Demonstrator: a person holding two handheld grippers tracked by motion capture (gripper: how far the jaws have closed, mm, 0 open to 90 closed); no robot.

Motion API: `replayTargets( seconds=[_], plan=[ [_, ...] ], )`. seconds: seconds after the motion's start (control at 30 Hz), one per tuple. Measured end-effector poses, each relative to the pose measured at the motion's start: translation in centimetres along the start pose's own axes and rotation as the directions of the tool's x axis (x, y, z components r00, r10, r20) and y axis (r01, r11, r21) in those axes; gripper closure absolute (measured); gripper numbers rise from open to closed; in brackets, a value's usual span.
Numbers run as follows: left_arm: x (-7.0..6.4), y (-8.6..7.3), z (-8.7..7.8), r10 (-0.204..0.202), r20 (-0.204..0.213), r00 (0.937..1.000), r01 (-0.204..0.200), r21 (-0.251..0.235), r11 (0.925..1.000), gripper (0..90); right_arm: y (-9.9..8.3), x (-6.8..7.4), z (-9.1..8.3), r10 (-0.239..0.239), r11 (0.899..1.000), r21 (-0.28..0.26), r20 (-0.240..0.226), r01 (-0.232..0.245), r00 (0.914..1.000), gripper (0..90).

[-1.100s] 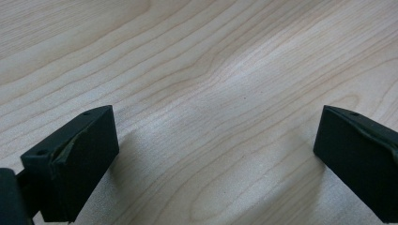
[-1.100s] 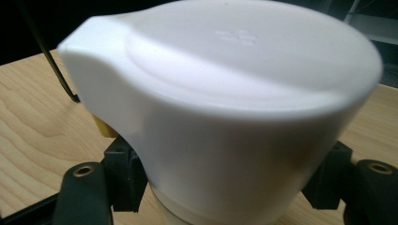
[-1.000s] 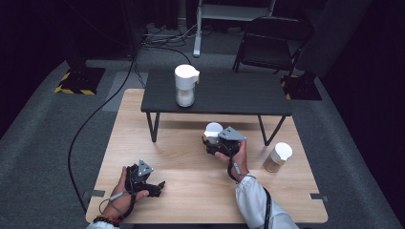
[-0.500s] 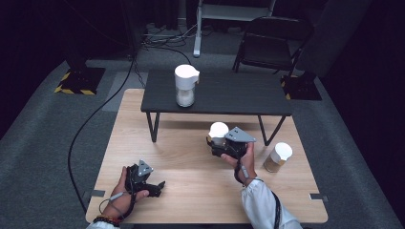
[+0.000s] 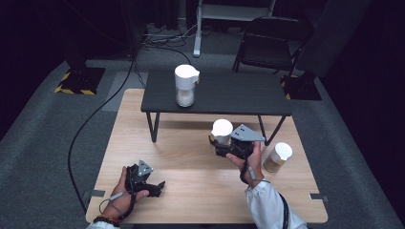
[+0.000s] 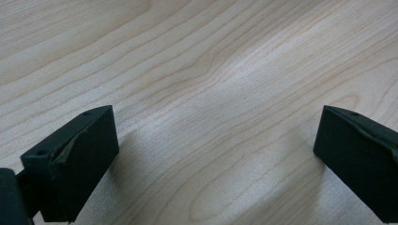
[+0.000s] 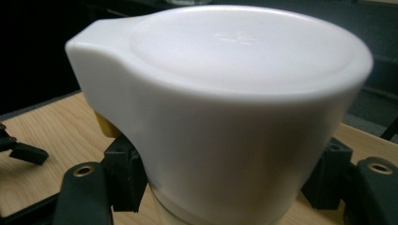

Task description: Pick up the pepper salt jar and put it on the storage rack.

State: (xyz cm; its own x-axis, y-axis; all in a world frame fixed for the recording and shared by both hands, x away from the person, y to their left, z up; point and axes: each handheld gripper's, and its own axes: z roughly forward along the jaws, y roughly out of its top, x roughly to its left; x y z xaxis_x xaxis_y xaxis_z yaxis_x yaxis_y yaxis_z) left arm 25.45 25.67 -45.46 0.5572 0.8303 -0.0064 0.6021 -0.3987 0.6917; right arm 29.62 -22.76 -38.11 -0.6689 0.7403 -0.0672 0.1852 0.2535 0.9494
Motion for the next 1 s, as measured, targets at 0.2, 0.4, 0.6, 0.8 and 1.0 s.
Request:
replayTargets(
  seconds=[0.2, 0.4, 0.6, 0.8, 1.0],
  plan=[
    [0.0, 0.0, 0.0, 0.000, 0.000, 1.0000, 0.000, 0.000, 1.0000, 0.1, 1.4, 0.1, -1.0, 0.005, 1.000, -0.008, 0.001, -0.005, 1.0000, 30.0],
    [0.0, 0.0, 0.0, 0.000, 0.000, 1.0000, 0.000, 0.000, 1.0000, 0.1, 2.7, 0.1, -1.8, 0.013, 1.000, -0.014, 0.007, -0.013, 0.9999, 30.0],
    [0.0, 0.0, 0.0, 0.000, 0.000, 1.0000, 0.000, 0.000, 1.0000, 0.1, 4.2, 0.4, -2.7, 0.011, 0.999, -0.033, 0.028, -0.010, 0.9996, 30.0],
    [0.0, 0.0, 0.0, 0.000, 0.000, 1.0000, 0.000, 0.000, 1.0000, 0.1, 6.0, 0.4, -3.4, 0.010, 0.999, -0.046, 0.046, -0.008, 0.9989, 30.0],
    [0.0, 0.0, 0.0, 0.000, 0.000, 1.0000, 0.000, 0.000, 1.0000, 0.1, 7.3, 0.2, -3.6, 0.017, 0.998, -0.061, 0.057, -0.013, 0.9983, 30.0]
  ],
)
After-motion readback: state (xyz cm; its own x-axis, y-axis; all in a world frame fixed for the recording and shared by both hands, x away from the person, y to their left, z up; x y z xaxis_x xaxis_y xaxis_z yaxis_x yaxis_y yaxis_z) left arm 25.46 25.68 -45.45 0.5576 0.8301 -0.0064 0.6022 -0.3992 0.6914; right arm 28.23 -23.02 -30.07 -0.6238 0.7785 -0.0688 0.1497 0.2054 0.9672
